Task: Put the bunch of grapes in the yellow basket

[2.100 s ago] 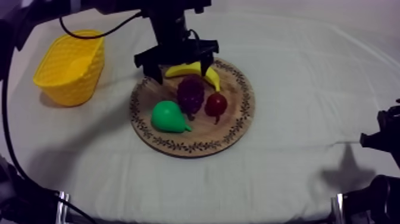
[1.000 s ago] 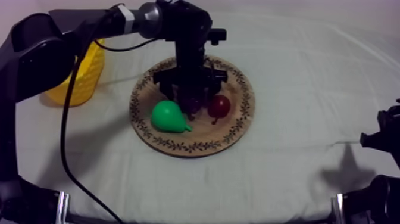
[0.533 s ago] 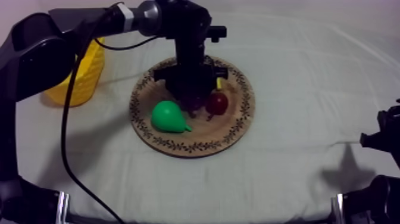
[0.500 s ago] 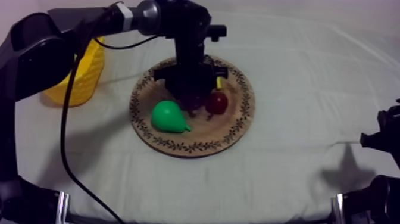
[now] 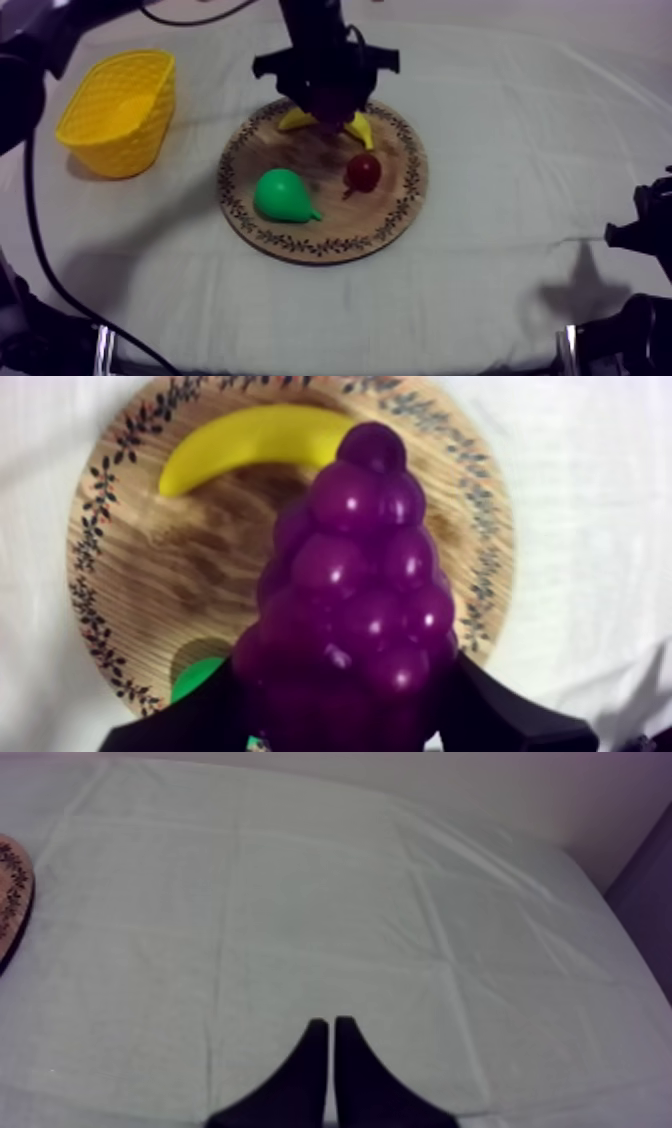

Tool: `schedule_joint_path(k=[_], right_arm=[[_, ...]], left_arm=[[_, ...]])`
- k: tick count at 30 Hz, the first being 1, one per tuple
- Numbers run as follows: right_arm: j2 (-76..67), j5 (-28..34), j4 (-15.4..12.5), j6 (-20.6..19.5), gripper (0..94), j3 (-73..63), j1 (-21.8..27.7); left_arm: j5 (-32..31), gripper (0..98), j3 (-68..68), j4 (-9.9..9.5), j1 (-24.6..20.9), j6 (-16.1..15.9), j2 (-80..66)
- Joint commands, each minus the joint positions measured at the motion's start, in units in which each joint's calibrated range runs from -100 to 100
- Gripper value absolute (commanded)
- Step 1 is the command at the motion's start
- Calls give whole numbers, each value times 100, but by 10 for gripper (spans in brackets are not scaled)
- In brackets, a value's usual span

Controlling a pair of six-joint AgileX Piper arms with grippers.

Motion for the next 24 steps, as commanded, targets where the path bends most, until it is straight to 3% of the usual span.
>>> schedule_joint_path(k=[1,13,24], right_arm=[[-2,-3,-1,0,3,-5,0],[-2,-3,-1,0,3,-5,0],[-2,-3,-1,0,3,-5,0]], left_arm=[[56,425,-30,-33,-1,-35,-247],[204,427,231,-224,-358,-296,-1190],[44,429,855,-419,-1348,-754,-1591]])
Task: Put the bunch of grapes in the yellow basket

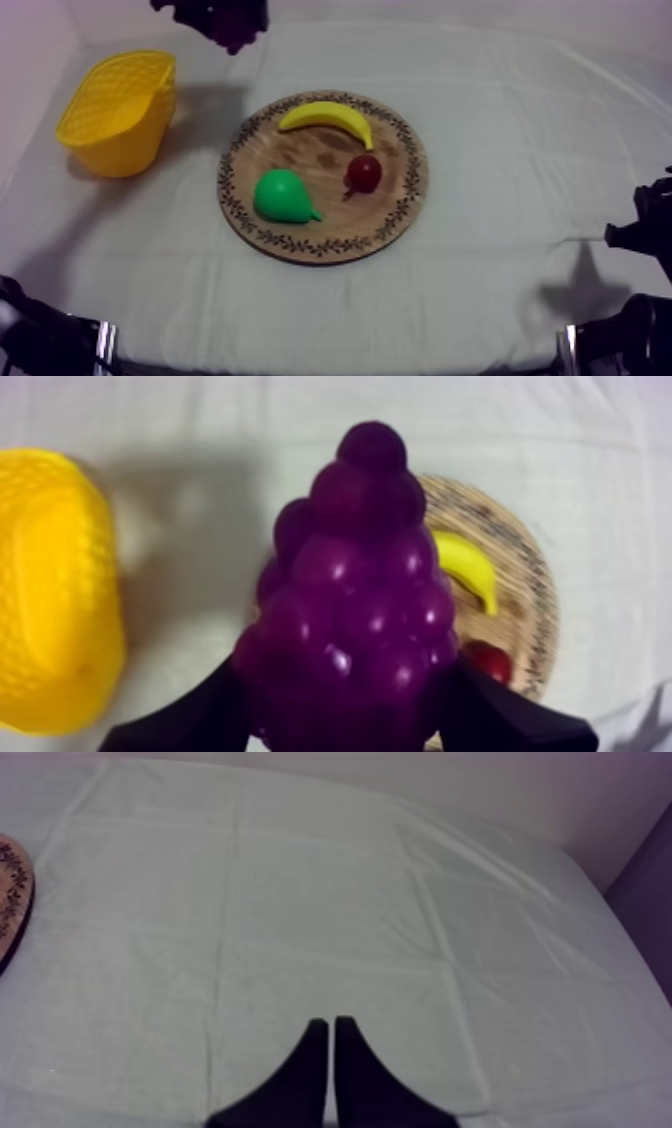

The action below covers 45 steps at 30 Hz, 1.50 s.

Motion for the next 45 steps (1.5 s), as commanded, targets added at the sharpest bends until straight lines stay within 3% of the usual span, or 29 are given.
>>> schedule_joint_path(k=[1,10,18,28,38,40,45], right_arm=[[-2,-3,-1,0,3,-5,0],[-2,-3,-1,0,3,-5,0],[-2,-3,-1,0,3,-5,0],[-2,-3,-1,0,3,-5,0],[-2,-3,-1,0,3,-5,0],[-2,-3,-1,0,3,-5,0],[-2,-3,-1,0,3,-5,0]], left_arm=[[-41,430,125,-30,-333,-114,-44],[-223,426,590,-155,-1244,-430,-145],[-281,429,803,-302,-1740,-558,-183],[-327,428,911,-354,-2015,-626,-9],[-738,430,1297,-246,-2077,-627,559],[-820,466,1390,-234,-2082,-617,642],[-1179,707,1674,-223,-2074,-605,727]])
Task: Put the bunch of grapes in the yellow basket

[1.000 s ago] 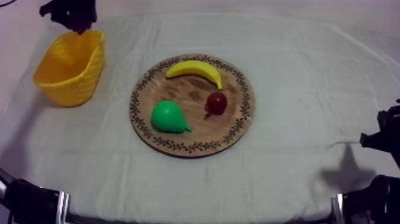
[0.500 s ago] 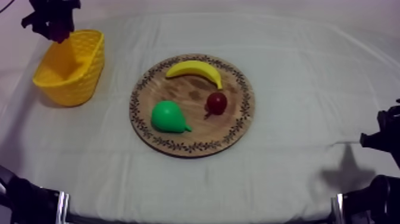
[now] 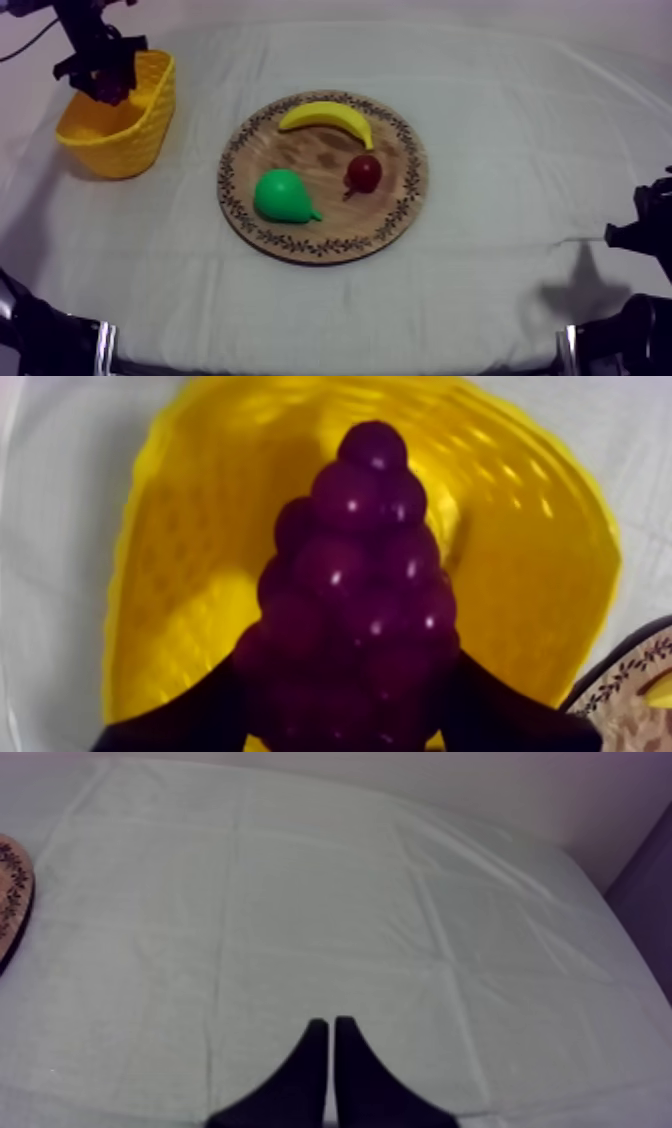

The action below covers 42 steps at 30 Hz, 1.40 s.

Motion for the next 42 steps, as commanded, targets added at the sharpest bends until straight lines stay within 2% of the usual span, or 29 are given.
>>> schedule_joint_path(k=[1,5,8,14,18,23,28,38,42], right_arm=[[-2,-3,-1,-2,3,-5,0],[-2,-3,-1,-2,3,-5,0],[-2,-3,-1,-2,3,-5,0],[-2,-3,-1,-2,3,-5,0],[-2,-3,-1,-2,3,-5,0],[-2,-3,-1,-2,3,-5,0],[-2,-3,-1,-2,3,-5,0],[-2,-3,-1,-2,3,-5,0],[-2,-3,-1,-2,3,-5,0]], left_arm=[[-185,745,110,6,7,-1,1],[-409,857,284,29,-34,52,7],[-553,897,413,70,-83,72,-40],[-668,915,649,81,-135,77,-330],[-686,893,872,100,-118,40,-709],[-729,812,1329,127,-61,29,-1370],[-993,719,2002,238,45,-28,-2179],[-1878,370,3734,385,98,-127,-3925],[-2373,283,4600,382,96,-185,-4715]])
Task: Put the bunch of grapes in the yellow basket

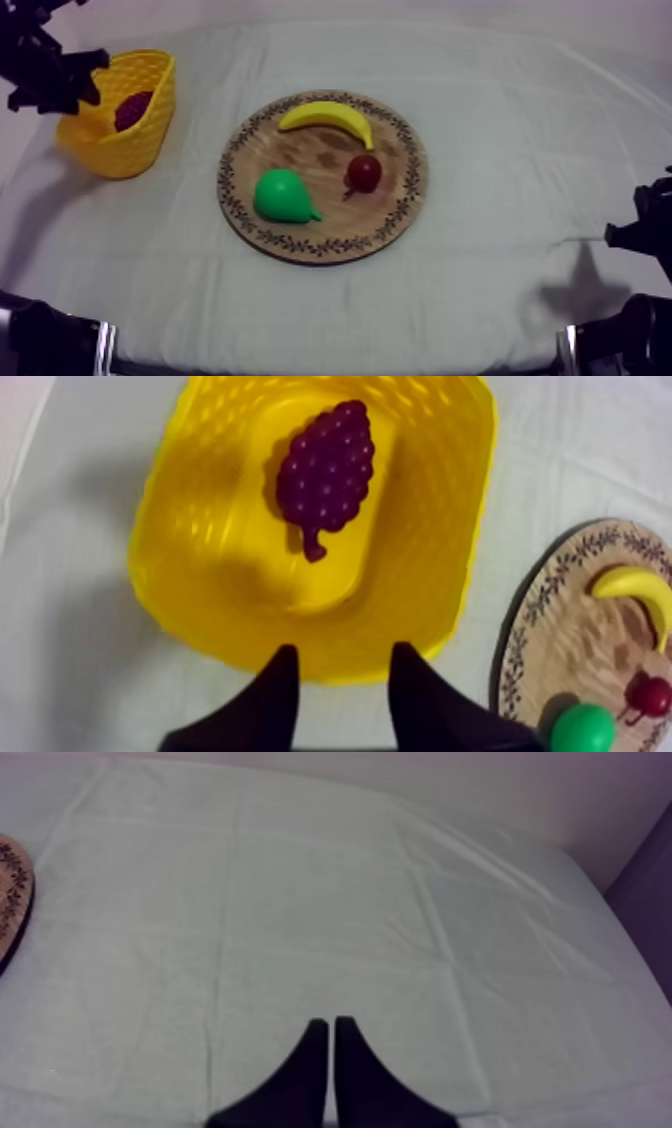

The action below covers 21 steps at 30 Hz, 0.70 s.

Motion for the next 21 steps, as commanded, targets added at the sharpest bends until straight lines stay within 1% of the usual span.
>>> schedule_joint_path(k=[1,5,8,10,16,19,21], right_arm=[[-2,-3,-1,2,3,-5,0],[-2,-3,-1,2,3,-5,0],[-2,-3,-1,2,3,-5,0],[-2,-3,-1,2,3,-5,0],[-2,-3,-1,2,3,-5,0],[-2,-3,-1,2,3,-5,0],[-2,-3,-1,4,3,-5,0]], left_arm=[[-358,263,806,0,-5,-49,-692],[-709,161,1481,2,-24,-188,-1454],[-910,74,1865,18,8,-358,-2013],[-1102,37,2163,46,37,-518,-2417],[-2347,5,3687,53,130,-727,-3884],[-2737,2,4311,46,189,-901,-4552],[-2936,2,4666,41,199,-928,-4965]])
